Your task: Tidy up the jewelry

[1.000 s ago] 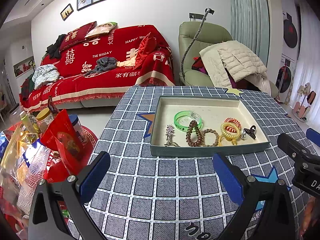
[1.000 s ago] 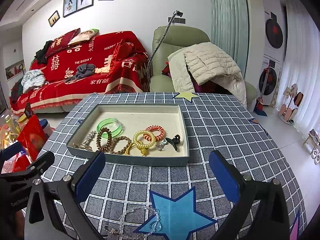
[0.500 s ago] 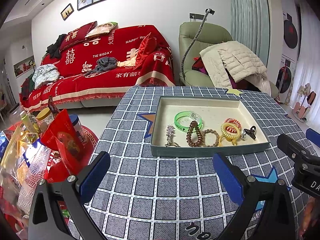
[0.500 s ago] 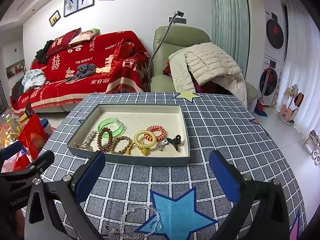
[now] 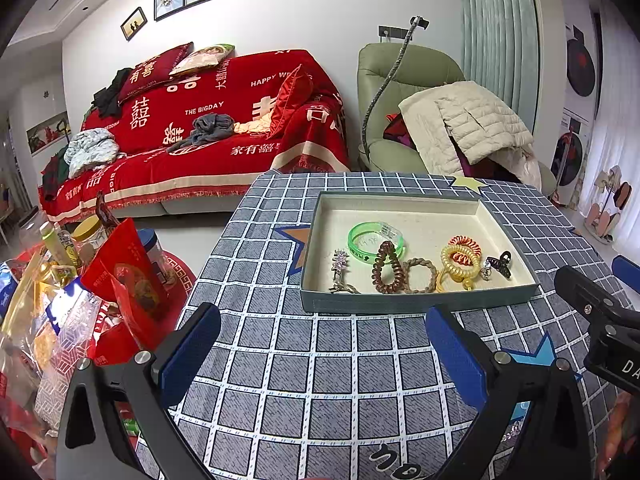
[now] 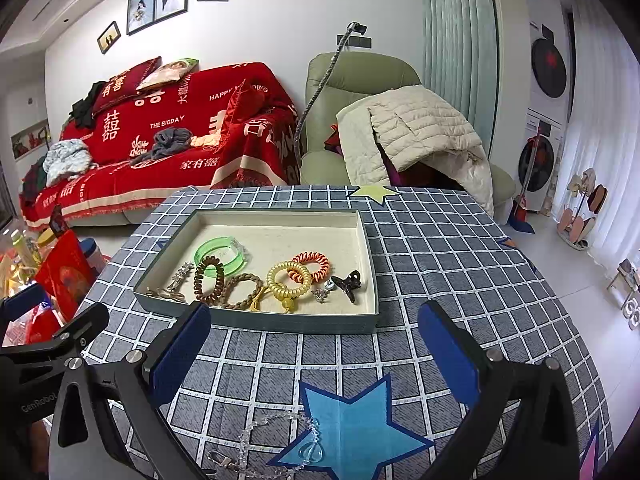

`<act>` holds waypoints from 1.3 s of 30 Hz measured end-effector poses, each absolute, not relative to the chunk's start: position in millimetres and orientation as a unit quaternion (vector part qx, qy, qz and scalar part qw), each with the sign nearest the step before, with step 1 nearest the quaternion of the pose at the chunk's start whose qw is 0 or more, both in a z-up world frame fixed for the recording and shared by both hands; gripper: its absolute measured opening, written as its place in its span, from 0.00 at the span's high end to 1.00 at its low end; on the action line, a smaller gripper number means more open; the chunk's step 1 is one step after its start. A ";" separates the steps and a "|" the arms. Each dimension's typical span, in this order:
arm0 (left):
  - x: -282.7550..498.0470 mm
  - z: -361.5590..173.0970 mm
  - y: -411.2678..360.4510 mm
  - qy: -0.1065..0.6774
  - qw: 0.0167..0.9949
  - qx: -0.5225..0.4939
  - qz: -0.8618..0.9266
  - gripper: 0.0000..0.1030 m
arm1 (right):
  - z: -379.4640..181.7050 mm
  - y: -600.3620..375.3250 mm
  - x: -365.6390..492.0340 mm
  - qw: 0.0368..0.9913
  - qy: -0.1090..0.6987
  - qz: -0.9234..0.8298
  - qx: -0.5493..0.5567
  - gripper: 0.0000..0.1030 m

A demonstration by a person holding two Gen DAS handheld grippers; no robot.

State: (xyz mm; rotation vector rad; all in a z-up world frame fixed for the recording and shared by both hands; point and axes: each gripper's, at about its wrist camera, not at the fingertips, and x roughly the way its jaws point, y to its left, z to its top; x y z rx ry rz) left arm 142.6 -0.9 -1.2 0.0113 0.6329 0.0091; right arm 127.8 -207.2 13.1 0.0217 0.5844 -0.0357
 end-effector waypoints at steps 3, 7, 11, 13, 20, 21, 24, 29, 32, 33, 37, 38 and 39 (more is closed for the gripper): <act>142.7 -1.4 -1.5 0.312 0.950 0.006 0.004 0.00 | 13.1 -207.3 127.8 0.957 0.288 -0.017 0.012 0.00; 142.5 -1.2 -1.5 0.311 0.950 0.006 0.005 0.00 | 13.5 -207.3 127.3 0.957 0.288 -0.018 0.010 0.00; 142.6 -1.3 -1.5 0.312 0.950 0.006 0.004 0.00 | 13.6 -207.4 127.0 0.957 0.288 -0.018 0.011 0.00; 142.5 -1.2 -1.3 0.311 0.950 0.007 0.004 0.00 | 13.0 -207.4 127.8 0.957 0.288 -0.018 0.011 0.00; 142.0 -3.2 -1.1 0.314 0.950 0.007 0.004 0.00 | 13.2 -207.5 127.4 0.957 0.288 -0.018 0.011 0.00; 142.3 -3.2 -1.1 0.314 0.949 0.008 0.005 0.00 | 13.5 -207.6 127.2 0.957 0.288 -0.018 0.012 0.00; 142.6 -3.9 -0.7 0.314 0.949 0.008 0.005 0.00 | 13.5 -207.4 127.2 0.957 0.288 -0.018 0.011 0.00; 141.9 -4.5 -0.4 0.315 0.949 0.011 0.003 0.00 | 13.2 -207.7 127.3 0.957 0.288 -0.018 0.011 0.00; 141.3 -4.7 -1.3 0.314 0.949 0.013 0.001 0.00 | 13.1 -207.7 127.3 0.957 0.289 -0.018 0.012 0.00; 141.6 -4.7 -1.9 0.314 0.949 0.013 0.001 0.00 | 13.0 -207.7 127.5 0.957 0.288 -0.017 0.012 0.00; 140.4 -4.1 -1.6 0.311 0.950 0.013 0.005 0.00 | 13.6 -207.6 126.9 0.957 0.288 -0.017 0.012 0.00; 140.3 -3.6 -1.7 0.310 0.951 0.013 0.005 0.00 | 13.2 -207.6 127.3 0.957 0.288 -0.018 0.011 0.00; 140.7 -2.9 -1.6 0.310 0.951 0.012 0.002 0.00 | 12.9 -207.8 127.5 0.957 0.288 -0.018 0.011 0.00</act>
